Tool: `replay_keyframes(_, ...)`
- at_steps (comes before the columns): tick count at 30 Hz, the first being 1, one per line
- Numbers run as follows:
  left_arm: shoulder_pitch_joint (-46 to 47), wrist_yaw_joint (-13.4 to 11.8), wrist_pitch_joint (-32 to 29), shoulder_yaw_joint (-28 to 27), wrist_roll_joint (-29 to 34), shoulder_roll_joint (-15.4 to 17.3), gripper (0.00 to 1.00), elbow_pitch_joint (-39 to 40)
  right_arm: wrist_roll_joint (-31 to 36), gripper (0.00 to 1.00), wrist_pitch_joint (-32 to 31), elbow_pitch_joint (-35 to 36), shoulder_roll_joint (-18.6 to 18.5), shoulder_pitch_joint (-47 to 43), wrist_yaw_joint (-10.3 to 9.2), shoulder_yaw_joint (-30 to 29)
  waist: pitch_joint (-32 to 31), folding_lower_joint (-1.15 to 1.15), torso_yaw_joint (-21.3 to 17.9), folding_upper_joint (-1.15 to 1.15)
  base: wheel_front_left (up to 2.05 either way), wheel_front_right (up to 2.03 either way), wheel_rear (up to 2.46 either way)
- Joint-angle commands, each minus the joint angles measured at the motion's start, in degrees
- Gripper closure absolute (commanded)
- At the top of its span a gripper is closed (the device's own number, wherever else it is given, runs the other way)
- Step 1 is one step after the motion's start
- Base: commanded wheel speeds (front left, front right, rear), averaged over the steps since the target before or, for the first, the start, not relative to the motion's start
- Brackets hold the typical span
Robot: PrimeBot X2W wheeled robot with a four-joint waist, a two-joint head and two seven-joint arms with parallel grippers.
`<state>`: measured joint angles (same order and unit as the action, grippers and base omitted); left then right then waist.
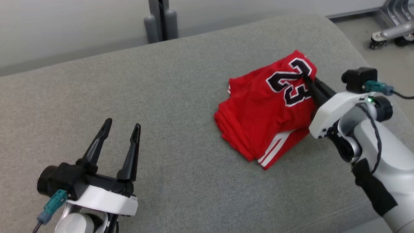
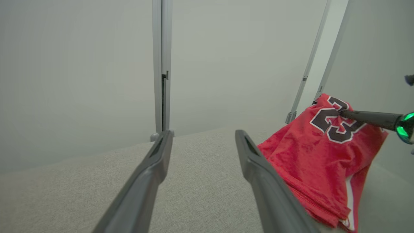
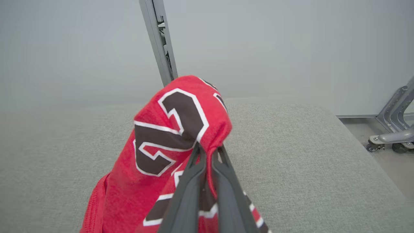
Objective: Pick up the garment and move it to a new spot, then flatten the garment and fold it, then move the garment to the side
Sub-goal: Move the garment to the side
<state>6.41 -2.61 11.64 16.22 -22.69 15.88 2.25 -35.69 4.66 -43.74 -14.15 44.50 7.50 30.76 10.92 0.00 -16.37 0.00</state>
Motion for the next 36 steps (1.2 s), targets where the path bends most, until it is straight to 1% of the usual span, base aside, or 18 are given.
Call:
replay_keyframes(1, 1.7, 0.4, -0.6, 0.0, 0.7, 0.9, 0.00, 0.9, -0.6, 1.00, 1.6, -1.6, -0.6, 2.1, -0.01, -0.4, 4.7, 0.00, -2.3, 0.00, 0.00, 0.00, 0.00)
replay_keyframes(5, 3.3, 0.8, -2.4, -0.2, 1.1, 2.6, 0.00, 3.1, -0.7, 1.00, 3.9, -6.7, -2.3, 6.8, -0.01, -2.1, 8.6, 0.00, -1.9, 0.00, 0.00, 0.00, 0.00)
replay_keyframes(6, 3.3, 0.8, -2.4, -0.2, 1.1, 2.6, 0.00, 3.1, -0.7, 1.00, 3.9, -6.7, -2.3, 6.8, -0.01, -2.1, 8.6, 0.00, -1.9, 0.00, 0.00, 0.00, 0.00)
replay_keyframes(8, 3.9, 0.8, -3.0, -0.5, 1.1, 3.4, 0.00, 4.1, 0.0, 1.00, 5.0, -10.1, -3.2, 9.0, -0.01, -3.7, 10.1, 0.00, -1.7, 0.00, 0.00, 0.00, 0.00)
replay_keyframes(11, 3.9, 0.7, -3.8, -1.0, 1.1, 4.4, 0.00, 5.1, 1.4, 1.00, 6.2, -15.0, -3.7, 11.7, -0.01, -6.0, 11.6, 0.00, -1.5, 0.00, 0.00, 0.00, 0.00)
replay_keyframes(13, 3.7, 0.6, -3.9, -1.2, 1.0, 4.7, 0.00, 5.6, 2.6, 1.00, 6.4, -18.3, -3.3, 13.0, -0.01, -6.8, 12.0, 0.00, -1.5, 0.00, 0.00, 0.00, 0.00)
replay_keyframes(14, 3.6, 0.5, -4.0, -1.2, 1.0, 4.8, 0.00, 5.8, 3.0, 0.61, 6.8, -19.3, -2.8, 13.7, -0.01, -7.0, 12.1, 0.00, -1.5, 0.00, 0.00, 0.00, 0.00)
replay_keyframes(15, 3.5, 0.4, -4.2, -1.3, 0.9, 4.9, 0.00, 5.9, 3.2, 0.09, 7.0, -20.2, -2.5, 14.1, -0.01, -7.3, 12.2, 0.00, -1.5, 0.00, 0.00, 0.00, 0.00)
replay_keyframes(16, 3.6, 0.3, -4.2, -1.3, 0.8, 5.0, 0.00, 6.0, 3.5, 0.00, 7.5, -21.2, -2.3, 14.4, -0.01, -7.6, 12.1, 0.00, -1.5, 0.00, 0.00, 0.00, 0.00)
replay_keyframes(22, 4.1, 0.0, -3.5, -1.0, 0.3, 4.1, 0.00, 5.7, 5.9, 0.00, 10.0, -24.2, -1.4, 15.1, -0.01, -9.1, 10.0, 0.00, -1.0, 0.00, 0.00, 0.00, 0.00)
replay_keyframes(26, 3.4, -0.5, -2.6, -0.7, -0.2, 3.2, 0.00, 4.6, 7.9, 0.00, 10.6, -23.2, -2.2, 14.0, -0.01, -10.3, 7.1, 0.00, -0.1, 0.00, 0.00, 0.00, 0.00)
replay_keyframes(29, 2.6, -0.9, -1.5, -0.8, -0.7, 2.2, 0.00, 3.4, 10.0, 0.00, 10.6, -18.5, -2.7, 11.7, -0.01, -12.1, 4.3, 0.00, 0.7, 0.00, 0.00, 0.00, 0.00)
replay_keyframes(34, 1.4, -2.0, 0.3, -2.4, -2.1, 1.0, 0.00, 1.1, 13.0, 0.00, 10.5, -7.5, -2.2, 4.1, -0.01, -15.8, -0.9, 0.00, 2.8, 0.00, 0.00, 0.00, 0.00)
replay_keyframes(36, 0.5, -2.6, 0.9, -3.7, -2.7, 1.1, 0.00, 0.4, 14.1, 0.00, 10.6, -3.1, -1.9, 0.4, -0.01, -17.2, -2.6, 0.00, 3.7, 0.00, 0.00, 0.00, 0.00)
